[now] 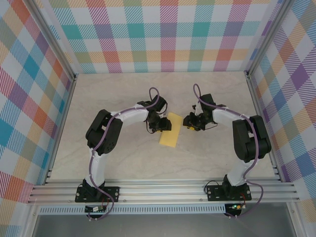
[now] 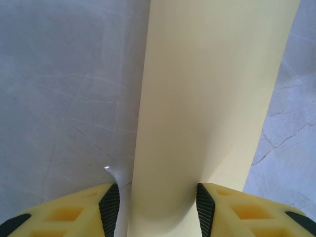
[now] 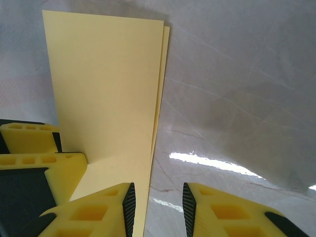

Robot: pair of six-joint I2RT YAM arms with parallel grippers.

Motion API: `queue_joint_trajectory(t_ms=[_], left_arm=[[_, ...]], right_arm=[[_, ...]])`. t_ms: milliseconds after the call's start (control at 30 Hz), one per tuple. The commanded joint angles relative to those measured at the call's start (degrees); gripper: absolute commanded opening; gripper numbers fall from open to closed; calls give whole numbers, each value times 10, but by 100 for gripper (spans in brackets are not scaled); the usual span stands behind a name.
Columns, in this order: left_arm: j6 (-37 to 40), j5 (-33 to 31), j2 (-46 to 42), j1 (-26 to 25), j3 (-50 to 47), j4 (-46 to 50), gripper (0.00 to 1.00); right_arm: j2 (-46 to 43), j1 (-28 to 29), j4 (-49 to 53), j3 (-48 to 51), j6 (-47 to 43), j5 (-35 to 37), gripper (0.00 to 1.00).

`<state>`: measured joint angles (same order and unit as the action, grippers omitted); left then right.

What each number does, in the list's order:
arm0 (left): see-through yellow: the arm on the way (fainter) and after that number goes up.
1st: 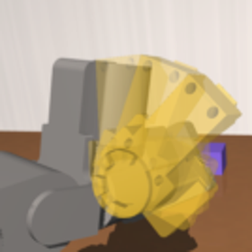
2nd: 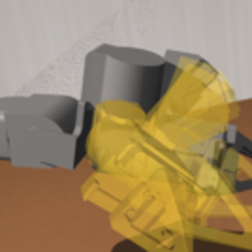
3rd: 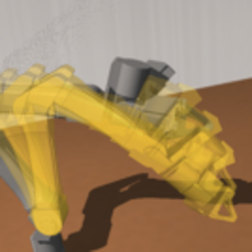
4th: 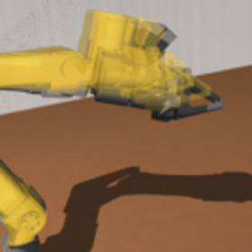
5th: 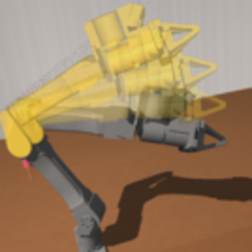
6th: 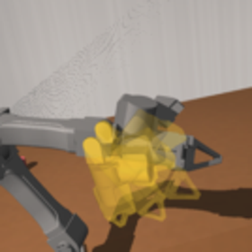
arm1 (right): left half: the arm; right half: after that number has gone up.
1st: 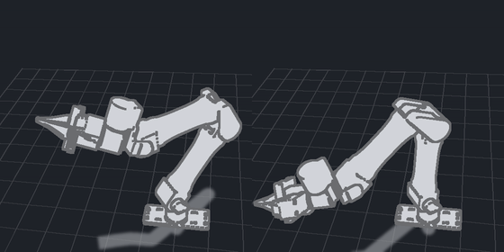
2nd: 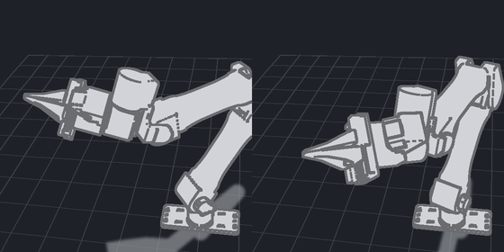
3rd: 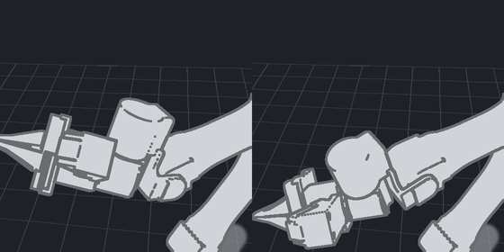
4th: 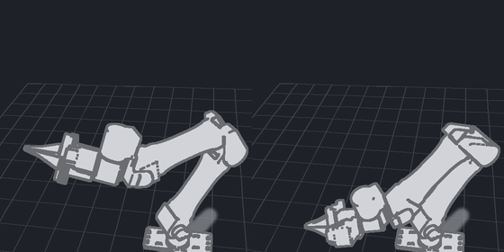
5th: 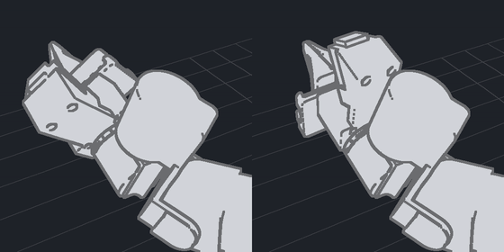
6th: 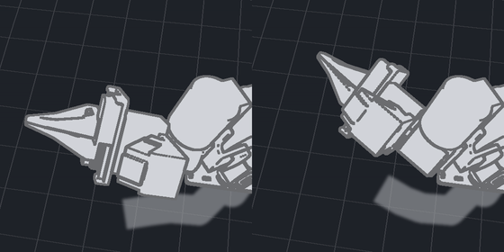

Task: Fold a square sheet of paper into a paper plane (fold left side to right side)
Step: First fold in half a square sheet of paper at the center of the table.

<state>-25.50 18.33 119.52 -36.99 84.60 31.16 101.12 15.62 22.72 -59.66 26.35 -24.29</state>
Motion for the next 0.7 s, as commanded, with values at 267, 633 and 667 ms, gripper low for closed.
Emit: queue_joint_trajectory(t_ms=[267, 633, 667], left_arm=[[-2, 15, 31, -18, -4, 19, 47], [13, 18, 31, -21, -7, 24, 48], [14, 19, 32, -21, -6, 24, 48]], right_arm=[[23, 21, -14, -8, 16, -22, 28], [-17, 26, -7, -9, 29, 53, 28], [-23, 26, -7, -7, 29, 62, 28]])
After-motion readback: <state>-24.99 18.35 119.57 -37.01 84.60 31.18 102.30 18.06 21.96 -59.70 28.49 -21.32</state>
